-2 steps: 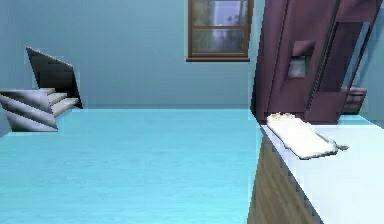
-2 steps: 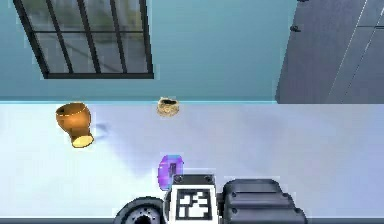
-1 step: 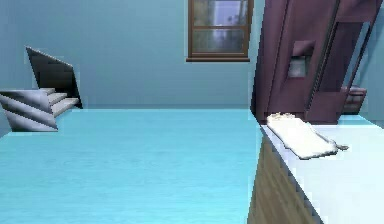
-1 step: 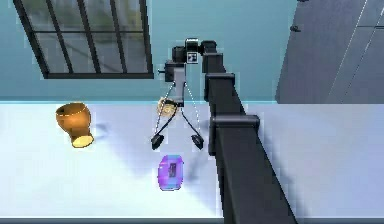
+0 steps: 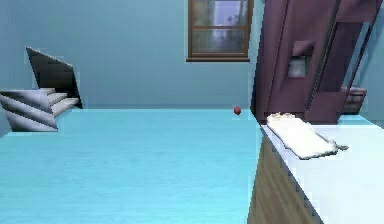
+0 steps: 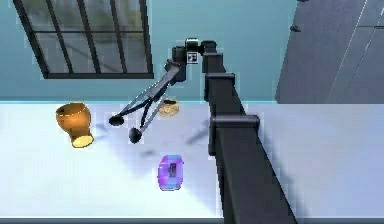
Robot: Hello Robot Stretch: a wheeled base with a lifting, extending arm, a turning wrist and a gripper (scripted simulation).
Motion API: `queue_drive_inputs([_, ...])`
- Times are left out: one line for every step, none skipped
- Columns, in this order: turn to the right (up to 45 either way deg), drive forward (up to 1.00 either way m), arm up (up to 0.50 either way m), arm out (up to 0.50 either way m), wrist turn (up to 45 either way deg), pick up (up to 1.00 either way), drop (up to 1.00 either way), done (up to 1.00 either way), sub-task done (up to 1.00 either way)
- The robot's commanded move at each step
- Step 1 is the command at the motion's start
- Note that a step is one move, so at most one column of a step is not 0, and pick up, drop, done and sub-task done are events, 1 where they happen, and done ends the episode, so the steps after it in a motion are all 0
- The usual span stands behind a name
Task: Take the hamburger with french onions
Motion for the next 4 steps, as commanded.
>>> queue_drive_inputs([0.0, 0.0, 0.0, 0.0, 45.0, 0.0, 0.0, 0.0, 0.0])
queue_drive_inputs([0.0, 0.0, 0.0, 0.0, 45.0, 0.0, 0.0, 0.0, 0.0])
queue_drive_inputs([0.0, 0.0, 0.0, 0.0, 21.0, 0.0, 0.0, 0.0, 0.0])
queue_drive_inputs([0.0, 0.0, -0.16, 0.0, 0.0, 0.0, 0.0, 0.0, 0.0])
